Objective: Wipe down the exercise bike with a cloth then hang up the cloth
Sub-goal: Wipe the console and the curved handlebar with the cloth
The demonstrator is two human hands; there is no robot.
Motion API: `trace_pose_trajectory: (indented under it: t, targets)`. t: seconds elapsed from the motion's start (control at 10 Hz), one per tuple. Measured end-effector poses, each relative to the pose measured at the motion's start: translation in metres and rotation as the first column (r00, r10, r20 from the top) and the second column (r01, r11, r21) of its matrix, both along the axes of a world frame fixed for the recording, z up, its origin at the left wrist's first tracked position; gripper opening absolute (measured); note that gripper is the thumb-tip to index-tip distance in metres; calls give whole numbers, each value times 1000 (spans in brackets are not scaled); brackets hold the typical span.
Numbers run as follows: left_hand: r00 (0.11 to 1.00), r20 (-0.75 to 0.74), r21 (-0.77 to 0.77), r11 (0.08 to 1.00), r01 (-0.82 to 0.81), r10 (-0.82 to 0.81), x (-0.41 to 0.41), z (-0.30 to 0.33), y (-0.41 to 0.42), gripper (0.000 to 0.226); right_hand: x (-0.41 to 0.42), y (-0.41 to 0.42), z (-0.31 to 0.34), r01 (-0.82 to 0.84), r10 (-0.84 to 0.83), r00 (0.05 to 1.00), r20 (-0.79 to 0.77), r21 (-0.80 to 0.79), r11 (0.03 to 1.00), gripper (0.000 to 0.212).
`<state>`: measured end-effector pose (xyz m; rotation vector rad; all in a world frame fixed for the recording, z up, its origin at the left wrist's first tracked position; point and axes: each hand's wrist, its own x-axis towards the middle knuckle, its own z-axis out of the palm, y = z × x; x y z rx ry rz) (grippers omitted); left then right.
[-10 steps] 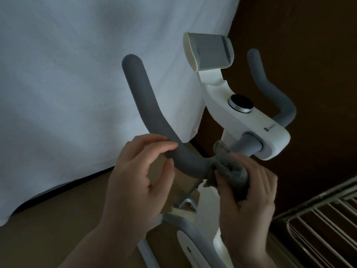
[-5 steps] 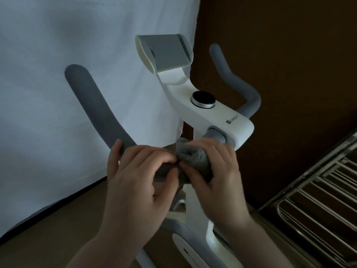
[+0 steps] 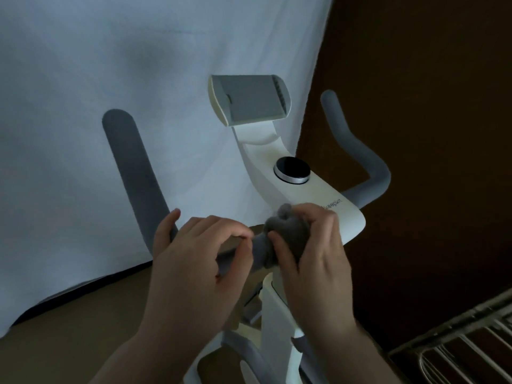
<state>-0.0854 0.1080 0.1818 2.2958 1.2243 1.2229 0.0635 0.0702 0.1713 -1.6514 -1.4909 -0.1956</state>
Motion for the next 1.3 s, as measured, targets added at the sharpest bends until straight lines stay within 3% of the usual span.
trace_pose_trajectory:
  t: [0.1,0.2,0.3,0.4,0.5,0.6,0.8,0.9,1.0,1.1,1.2,1.3]
  targets:
    - [1000,23,-10,1000,-11,11,9,4,1,21,-3,-5,-6,-99,100,994,40,-21,995,28]
    - [996,84,6,1000,-19,19,17,9,1,20,13,-7,-2,-128,130,990,61,-30,991,34]
    - [996,87,19,999,-34,32,26,8,0,29,20,-10,5,-132,129,985,112,21,991,45]
    - [995,95,57,998,-29,23,40,9,2,24,42,-15,15,-115,119,992,-38,83,990,52]
    - [994,108,77,997,-23,15,60,17,4,21,88,-8,17,-10,6,999,40,111,994,53]
    - [995,100,19,1000,-6,4,84,25,10,33,101,2,12,-11,11,1000,-5,36,999,39]
    - [998,9,-77,996,-55,56,99,7,35,34,109,18,10,-231,229,972,56,44,972,39]
    - [992,8,-100,987,-122,124,101,9,29,41,118,32,13,-194,192,981,34,61,979,27]
    - [989,-1,-131,980,-147,148,102,10,25,25,126,34,15,-297,294,953,78,32,954,33]
    - [988,46,-176,975,-139,149,98,12,26,29,120,47,8,-334,334,942,-21,-106,937,33]
    - [987,70,-210,970,-125,142,98,14,25,30,101,44,12,-150,165,983,75,-173,973,33]
    - [994,67,-234,969,-72,90,98,15,25,31,122,40,12,-471,474,878,66,-57,880,27]
